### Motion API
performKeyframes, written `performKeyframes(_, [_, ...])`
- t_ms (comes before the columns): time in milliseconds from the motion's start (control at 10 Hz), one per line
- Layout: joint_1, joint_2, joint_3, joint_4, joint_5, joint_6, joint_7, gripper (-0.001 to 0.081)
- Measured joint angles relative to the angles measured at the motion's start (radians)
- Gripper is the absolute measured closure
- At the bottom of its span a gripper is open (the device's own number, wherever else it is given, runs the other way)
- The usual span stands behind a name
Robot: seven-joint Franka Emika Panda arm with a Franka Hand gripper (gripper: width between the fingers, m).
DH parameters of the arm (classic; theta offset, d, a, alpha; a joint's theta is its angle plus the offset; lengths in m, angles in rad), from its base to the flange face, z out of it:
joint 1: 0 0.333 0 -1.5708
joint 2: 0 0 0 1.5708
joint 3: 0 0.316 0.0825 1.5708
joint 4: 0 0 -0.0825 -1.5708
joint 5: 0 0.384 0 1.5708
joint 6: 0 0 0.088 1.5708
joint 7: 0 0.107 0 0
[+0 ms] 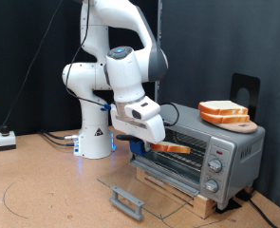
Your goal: Make a piece of toast with the oven
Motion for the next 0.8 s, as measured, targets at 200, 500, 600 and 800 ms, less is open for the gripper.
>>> performKeyframes(200, [0.021,-0.031,0.012,-0.035,0.013,-0.007,-0.001,0.0395])
performKeyframes(500, [0.042,-0.069,0.031,-0.088,0.026,-0.009,0.002,0.0395])
performKeyframes(600, [0.040,-0.072,0.032,-0.099,0.020,-0.003,0.007,0.0395])
performKeyframes(800, [0.019,-0.072,0.030,-0.115,-0.022,0.020,0.020,0.0395])
